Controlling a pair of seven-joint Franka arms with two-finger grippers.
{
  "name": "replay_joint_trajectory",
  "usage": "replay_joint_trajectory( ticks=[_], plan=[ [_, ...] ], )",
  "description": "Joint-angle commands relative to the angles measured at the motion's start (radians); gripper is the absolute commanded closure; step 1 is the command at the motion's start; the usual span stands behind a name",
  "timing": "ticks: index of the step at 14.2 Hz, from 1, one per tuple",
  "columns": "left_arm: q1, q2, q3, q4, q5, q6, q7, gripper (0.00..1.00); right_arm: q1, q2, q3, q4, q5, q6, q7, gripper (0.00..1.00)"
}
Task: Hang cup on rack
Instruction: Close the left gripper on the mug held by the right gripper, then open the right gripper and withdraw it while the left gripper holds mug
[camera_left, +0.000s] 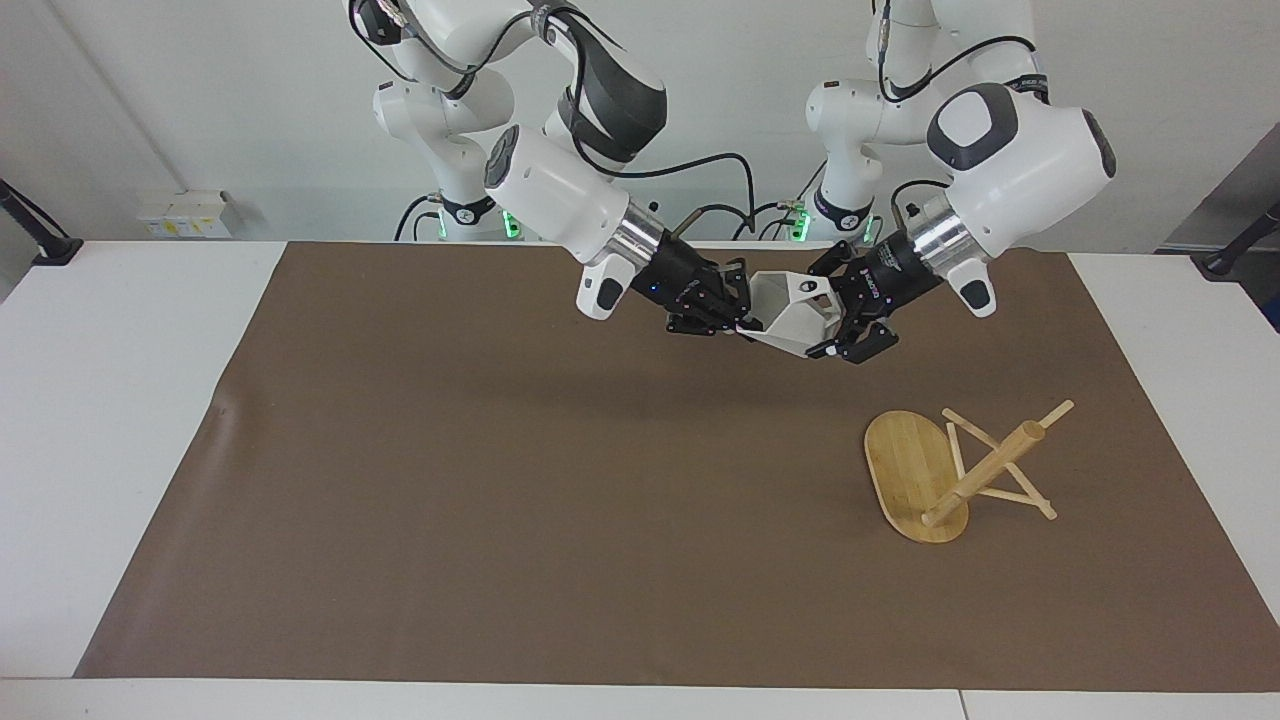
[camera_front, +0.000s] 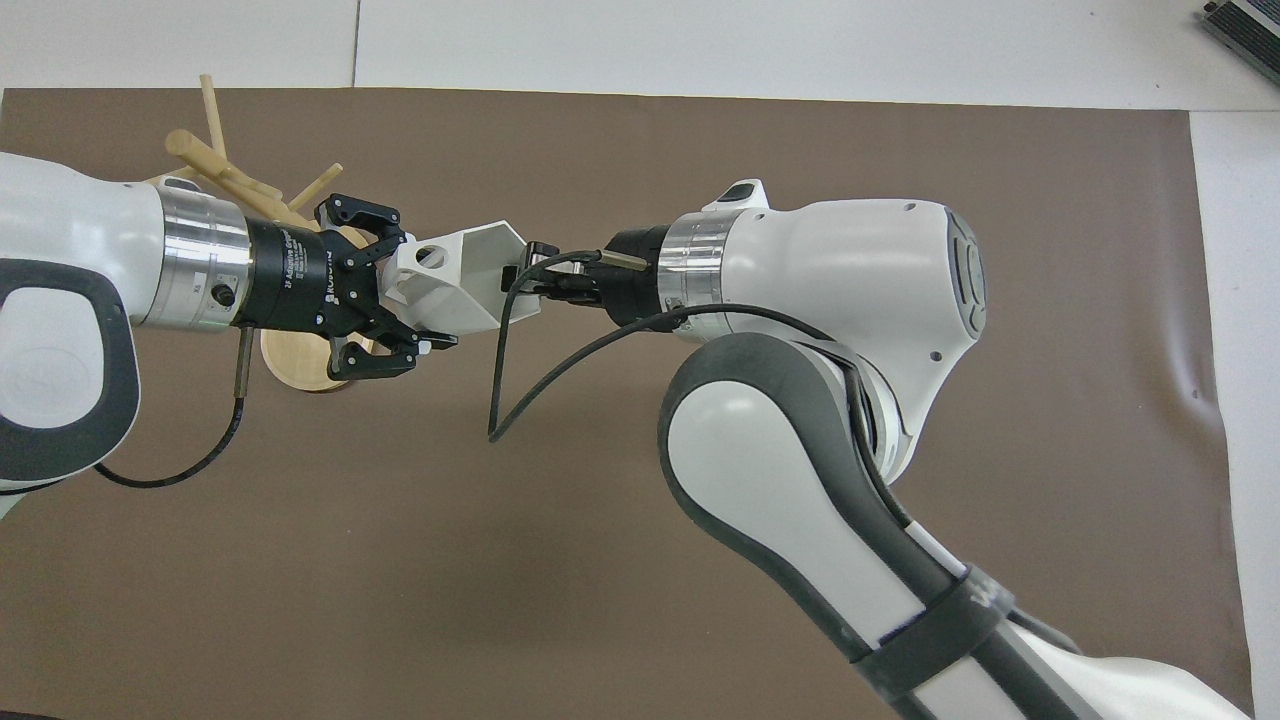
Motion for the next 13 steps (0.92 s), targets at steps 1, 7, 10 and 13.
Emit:
replay_joint_trajectory(
  ticks=[1,7,10,13],
  plan=[
    [-0.015,-0.008,0.003,-0.009,-0.004,-0.018,-0.015,1.0,-0.001,0.003,0.003,0.017,0.025,0.02,0.002,0.75],
    [-0.01,-0.014,0.006,-0.014,-0.004,-0.009,-0.036,1.0,-0.001,0.005,0.002,0.015,0.016,0.02,-0.027,0.0],
    [-0.006,-0.016,0.007,-0.017,-0.003,0.0,-0.079,1.0,-0.001,0.005,0.003,0.015,0.022,0.02,-0.027,0.0],
    [-0.003,-0.019,0.01,-0.04,0.021,0.038,-0.171,1.0,-0.003,0.005,0.0,0.009,0.016,0.023,-0.031,0.0]
  ],
)
